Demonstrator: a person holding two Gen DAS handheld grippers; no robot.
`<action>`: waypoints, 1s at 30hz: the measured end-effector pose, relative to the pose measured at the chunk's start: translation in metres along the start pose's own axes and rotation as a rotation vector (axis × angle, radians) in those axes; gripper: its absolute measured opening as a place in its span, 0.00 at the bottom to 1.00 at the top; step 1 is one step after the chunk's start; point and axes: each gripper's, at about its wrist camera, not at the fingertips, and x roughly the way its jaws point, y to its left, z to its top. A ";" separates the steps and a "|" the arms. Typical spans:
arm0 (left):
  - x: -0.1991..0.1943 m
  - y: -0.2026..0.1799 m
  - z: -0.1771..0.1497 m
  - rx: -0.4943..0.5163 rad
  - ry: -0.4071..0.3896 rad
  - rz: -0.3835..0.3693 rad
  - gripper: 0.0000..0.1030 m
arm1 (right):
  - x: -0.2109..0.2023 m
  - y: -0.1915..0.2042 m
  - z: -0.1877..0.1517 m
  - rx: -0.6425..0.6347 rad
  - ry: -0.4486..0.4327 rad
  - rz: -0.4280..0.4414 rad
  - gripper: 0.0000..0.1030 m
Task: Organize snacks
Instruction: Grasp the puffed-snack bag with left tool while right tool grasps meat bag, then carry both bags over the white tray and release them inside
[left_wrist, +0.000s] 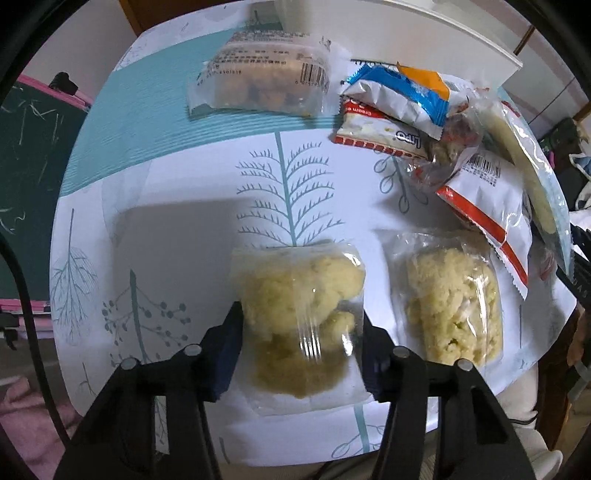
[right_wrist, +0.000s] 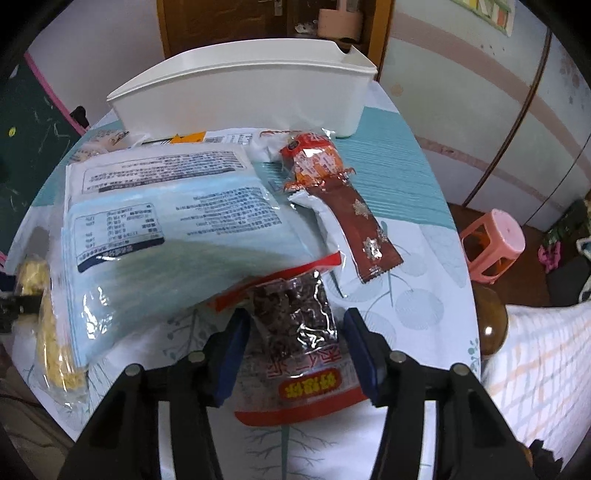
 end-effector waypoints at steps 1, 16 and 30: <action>-0.001 -0.001 0.000 0.000 -0.005 -0.003 0.49 | -0.001 0.003 0.001 -0.011 0.001 -0.014 0.45; -0.039 -0.023 0.021 0.076 -0.185 0.081 0.45 | -0.038 -0.011 -0.008 0.129 0.007 0.087 0.44; -0.193 -0.029 0.074 0.151 -0.540 0.032 0.45 | -0.151 -0.015 0.079 0.098 -0.324 0.107 0.44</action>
